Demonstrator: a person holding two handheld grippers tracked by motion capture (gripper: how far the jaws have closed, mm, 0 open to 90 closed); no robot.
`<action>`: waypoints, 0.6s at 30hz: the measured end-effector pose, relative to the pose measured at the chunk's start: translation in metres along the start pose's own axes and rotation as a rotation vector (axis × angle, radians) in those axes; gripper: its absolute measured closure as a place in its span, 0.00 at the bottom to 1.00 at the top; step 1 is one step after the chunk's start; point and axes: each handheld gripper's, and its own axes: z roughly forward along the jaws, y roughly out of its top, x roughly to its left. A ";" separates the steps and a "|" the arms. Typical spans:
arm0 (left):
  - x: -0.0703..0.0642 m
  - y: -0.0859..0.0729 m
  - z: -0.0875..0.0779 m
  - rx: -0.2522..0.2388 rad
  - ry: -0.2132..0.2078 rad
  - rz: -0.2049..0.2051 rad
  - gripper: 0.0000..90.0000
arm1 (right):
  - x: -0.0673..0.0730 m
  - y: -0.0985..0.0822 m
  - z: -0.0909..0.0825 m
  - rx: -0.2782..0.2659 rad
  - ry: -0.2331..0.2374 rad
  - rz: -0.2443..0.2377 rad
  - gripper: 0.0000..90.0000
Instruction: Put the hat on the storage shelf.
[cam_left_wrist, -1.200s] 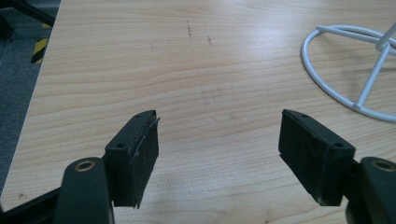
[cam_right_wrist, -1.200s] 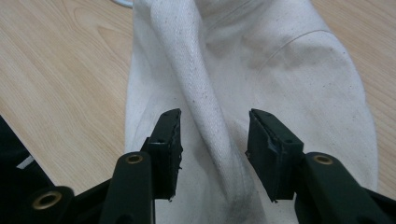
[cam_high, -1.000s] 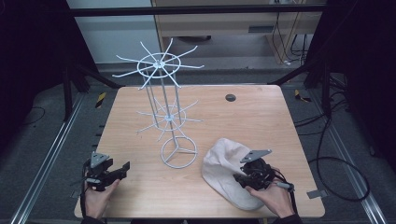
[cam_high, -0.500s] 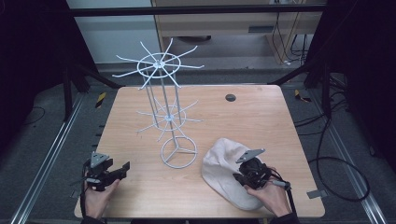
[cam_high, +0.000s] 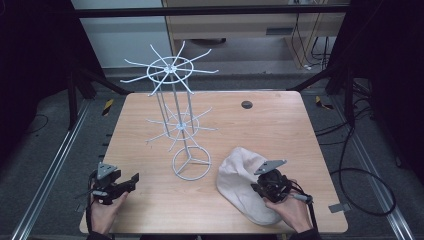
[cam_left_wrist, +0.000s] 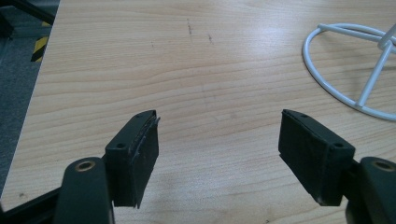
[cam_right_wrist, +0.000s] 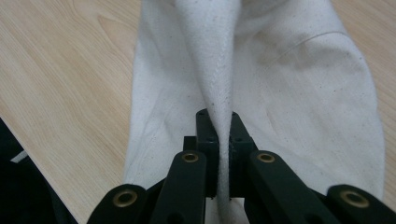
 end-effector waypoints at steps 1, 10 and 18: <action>0.000 0.000 0.000 -0.001 -0.001 -0.001 0.32 | 0.000 0.000 -0.002 -0.006 0.000 0.002 0.98; 0.001 0.000 0.000 -0.001 0.000 0.000 0.32 | -0.002 0.000 -0.015 -0.070 -0.005 0.005 0.98; 0.000 0.000 0.000 -0.001 0.000 -0.001 0.32 | -0.005 -0.001 -0.030 -0.147 -0.011 0.018 0.98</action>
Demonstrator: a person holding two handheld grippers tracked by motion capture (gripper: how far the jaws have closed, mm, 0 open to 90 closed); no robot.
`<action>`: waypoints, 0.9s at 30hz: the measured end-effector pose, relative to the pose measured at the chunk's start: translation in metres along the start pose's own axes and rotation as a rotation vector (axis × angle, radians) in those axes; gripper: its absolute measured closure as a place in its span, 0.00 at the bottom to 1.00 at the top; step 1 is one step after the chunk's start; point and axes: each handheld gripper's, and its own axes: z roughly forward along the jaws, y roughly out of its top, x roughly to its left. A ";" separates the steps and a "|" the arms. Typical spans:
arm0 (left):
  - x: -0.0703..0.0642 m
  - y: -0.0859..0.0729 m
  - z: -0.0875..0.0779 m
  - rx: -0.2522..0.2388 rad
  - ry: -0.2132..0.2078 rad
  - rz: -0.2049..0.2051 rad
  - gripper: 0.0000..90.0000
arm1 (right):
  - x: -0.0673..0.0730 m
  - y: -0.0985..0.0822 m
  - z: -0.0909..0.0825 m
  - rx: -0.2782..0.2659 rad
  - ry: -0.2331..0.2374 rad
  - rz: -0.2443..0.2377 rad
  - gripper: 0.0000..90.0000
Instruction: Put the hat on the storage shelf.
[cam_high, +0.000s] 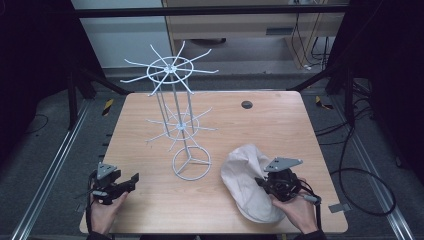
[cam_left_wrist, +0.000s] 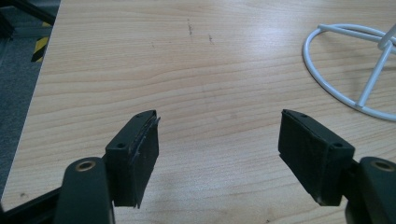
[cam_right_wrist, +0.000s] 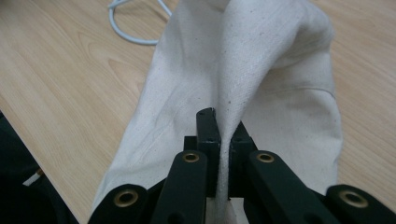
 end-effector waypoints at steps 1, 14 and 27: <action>0.000 0.000 0.000 0.000 -0.001 -0.001 0.32 | 0.000 0.000 -0.001 -0.009 -0.003 0.008 0.98; 0.000 0.000 -0.001 -0.002 0.000 -0.003 0.32 | -0.003 0.001 -0.021 -0.165 -0.048 0.021 0.98; 0.000 0.000 -0.001 -0.003 0.004 -0.001 0.33 | -0.002 0.004 -0.042 -0.312 -0.084 0.011 0.98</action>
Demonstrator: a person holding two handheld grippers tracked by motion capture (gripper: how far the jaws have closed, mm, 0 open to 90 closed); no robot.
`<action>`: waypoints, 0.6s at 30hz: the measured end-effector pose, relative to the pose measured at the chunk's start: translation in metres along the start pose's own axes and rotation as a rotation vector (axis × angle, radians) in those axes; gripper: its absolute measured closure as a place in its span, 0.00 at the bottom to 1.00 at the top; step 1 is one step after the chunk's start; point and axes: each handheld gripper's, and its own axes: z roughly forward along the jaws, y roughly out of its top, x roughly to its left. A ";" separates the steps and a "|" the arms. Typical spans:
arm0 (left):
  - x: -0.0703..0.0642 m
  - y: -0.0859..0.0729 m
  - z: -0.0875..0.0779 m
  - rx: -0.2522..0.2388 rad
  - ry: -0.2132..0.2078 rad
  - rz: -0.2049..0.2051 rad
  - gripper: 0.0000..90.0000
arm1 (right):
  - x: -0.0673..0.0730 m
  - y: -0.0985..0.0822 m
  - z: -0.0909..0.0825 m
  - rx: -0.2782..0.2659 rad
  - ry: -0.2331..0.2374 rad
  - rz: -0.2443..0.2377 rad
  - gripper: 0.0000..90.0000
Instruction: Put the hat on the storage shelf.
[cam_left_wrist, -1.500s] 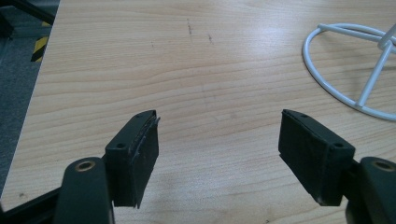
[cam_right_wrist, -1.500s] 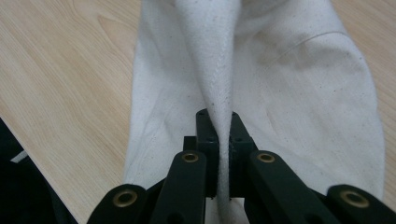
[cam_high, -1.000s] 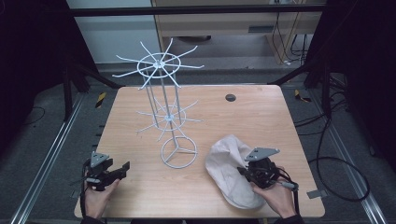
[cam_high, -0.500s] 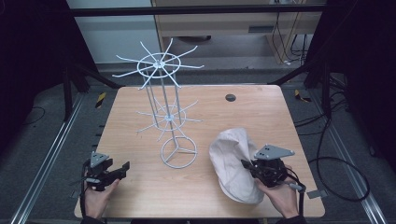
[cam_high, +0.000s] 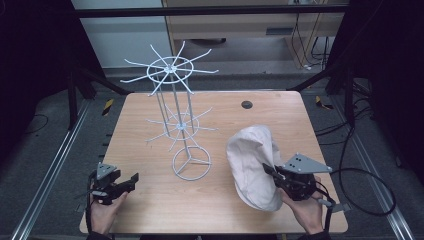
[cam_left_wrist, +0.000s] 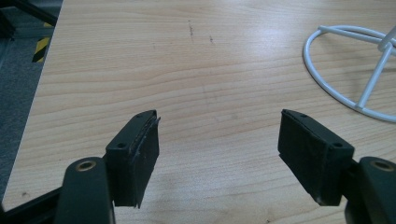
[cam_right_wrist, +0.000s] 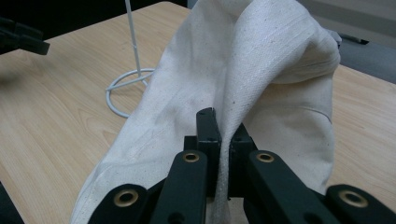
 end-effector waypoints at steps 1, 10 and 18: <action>0.000 0.000 0.000 -0.001 0.000 0.000 0.33 | 0.000 0.000 -0.001 -0.003 -0.002 -0.001 0.98; 0.000 0.000 0.001 -0.001 0.000 -0.001 0.33 | 0.001 0.008 -0.007 -0.059 -0.011 -0.006 0.98; 0.000 0.000 0.001 -0.002 -0.001 -0.002 0.33 | -0.001 0.021 -0.020 -0.133 -0.024 -0.005 0.98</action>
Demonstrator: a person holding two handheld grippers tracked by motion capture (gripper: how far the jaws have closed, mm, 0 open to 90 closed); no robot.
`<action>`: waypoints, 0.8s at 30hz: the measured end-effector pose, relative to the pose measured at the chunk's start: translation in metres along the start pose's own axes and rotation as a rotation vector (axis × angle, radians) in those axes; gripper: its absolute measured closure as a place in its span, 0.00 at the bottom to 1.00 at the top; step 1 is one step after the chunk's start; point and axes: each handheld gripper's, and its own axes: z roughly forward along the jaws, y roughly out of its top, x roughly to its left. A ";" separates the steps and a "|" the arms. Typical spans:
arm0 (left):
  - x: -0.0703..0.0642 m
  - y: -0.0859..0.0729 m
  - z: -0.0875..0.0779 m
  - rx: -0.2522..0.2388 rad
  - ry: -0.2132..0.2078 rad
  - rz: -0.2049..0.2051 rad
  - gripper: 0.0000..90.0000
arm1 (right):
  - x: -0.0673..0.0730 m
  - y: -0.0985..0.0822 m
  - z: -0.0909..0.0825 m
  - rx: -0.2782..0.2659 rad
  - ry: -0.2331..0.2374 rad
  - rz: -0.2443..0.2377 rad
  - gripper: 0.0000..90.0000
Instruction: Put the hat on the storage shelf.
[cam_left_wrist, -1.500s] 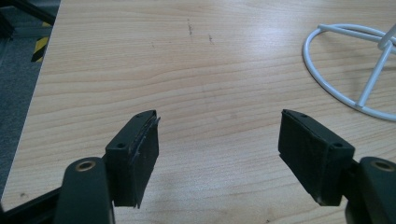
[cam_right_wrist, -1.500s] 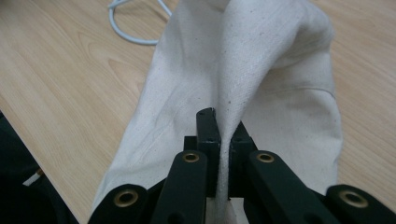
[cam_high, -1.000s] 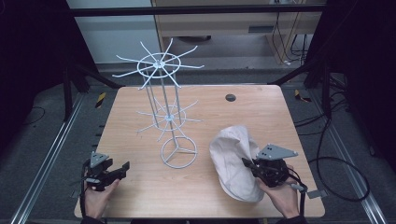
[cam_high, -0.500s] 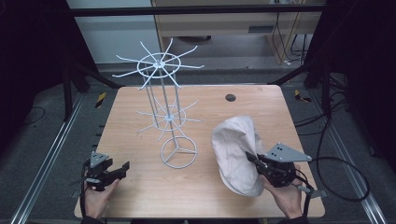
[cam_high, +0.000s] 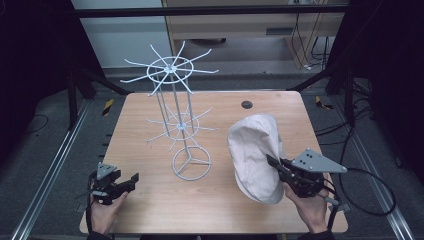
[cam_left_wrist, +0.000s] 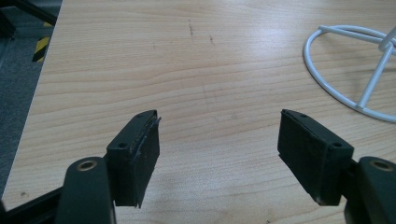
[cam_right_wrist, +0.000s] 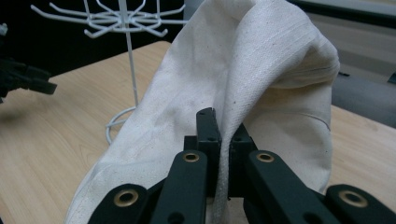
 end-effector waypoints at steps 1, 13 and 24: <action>0.000 0.000 0.000 0.000 0.000 -0.001 0.33 | 0.000 0.001 -0.001 -0.007 -0.001 -0.001 0.98; 0.000 -0.001 0.002 0.009 0.004 -0.002 0.33 | -0.008 0.024 -0.008 -0.106 -0.020 -0.004 0.98; 0.000 -0.001 0.002 0.010 0.005 -0.001 0.33 | -0.011 0.036 -0.010 -0.172 -0.025 0.002 0.98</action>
